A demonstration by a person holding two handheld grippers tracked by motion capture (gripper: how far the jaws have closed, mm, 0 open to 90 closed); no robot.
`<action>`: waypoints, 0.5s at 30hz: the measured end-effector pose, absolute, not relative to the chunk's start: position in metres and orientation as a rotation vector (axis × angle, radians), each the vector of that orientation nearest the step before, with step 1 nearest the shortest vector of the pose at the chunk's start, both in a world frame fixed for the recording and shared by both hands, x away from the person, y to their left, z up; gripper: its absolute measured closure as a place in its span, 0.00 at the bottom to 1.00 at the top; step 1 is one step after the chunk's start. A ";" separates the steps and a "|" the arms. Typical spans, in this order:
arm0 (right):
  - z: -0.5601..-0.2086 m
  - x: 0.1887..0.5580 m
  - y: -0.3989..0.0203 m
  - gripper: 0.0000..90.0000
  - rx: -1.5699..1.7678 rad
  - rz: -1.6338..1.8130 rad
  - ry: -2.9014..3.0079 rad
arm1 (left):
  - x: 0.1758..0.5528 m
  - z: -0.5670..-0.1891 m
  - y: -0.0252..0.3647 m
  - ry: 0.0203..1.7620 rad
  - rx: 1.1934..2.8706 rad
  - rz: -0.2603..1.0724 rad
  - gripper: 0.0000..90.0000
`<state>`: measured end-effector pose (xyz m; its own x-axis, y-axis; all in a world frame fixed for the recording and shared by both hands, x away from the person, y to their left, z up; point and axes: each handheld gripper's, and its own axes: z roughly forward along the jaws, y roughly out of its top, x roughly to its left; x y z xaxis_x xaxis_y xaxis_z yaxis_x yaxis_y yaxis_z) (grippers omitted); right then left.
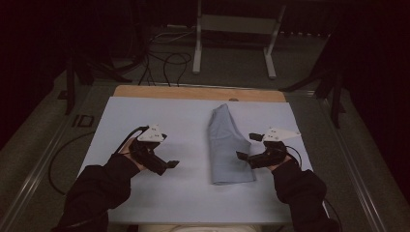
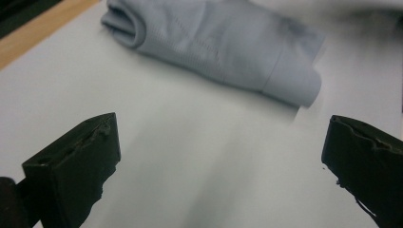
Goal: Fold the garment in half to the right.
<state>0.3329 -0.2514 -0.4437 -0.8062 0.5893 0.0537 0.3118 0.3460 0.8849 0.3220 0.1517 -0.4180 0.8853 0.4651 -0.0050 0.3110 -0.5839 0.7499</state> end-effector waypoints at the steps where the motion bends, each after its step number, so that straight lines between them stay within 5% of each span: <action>1: -0.445 0.332 -0.254 0.11 0.801 1.445 2.335 | 0.321 -0.420 0.155 0.558 2.241 0.244 0.00; 15: -0.464 0.310 -0.280 0.11 0.877 1.410 2.333 | 0.302 -0.445 0.205 0.649 2.218 0.272 0.00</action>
<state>0.3103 -0.2800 -0.4639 -0.7774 0.6248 0.0723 0.3543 0.3401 0.8711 0.3024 0.2048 -0.4446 0.8456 0.5337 -0.0148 0.3634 -0.5550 0.7483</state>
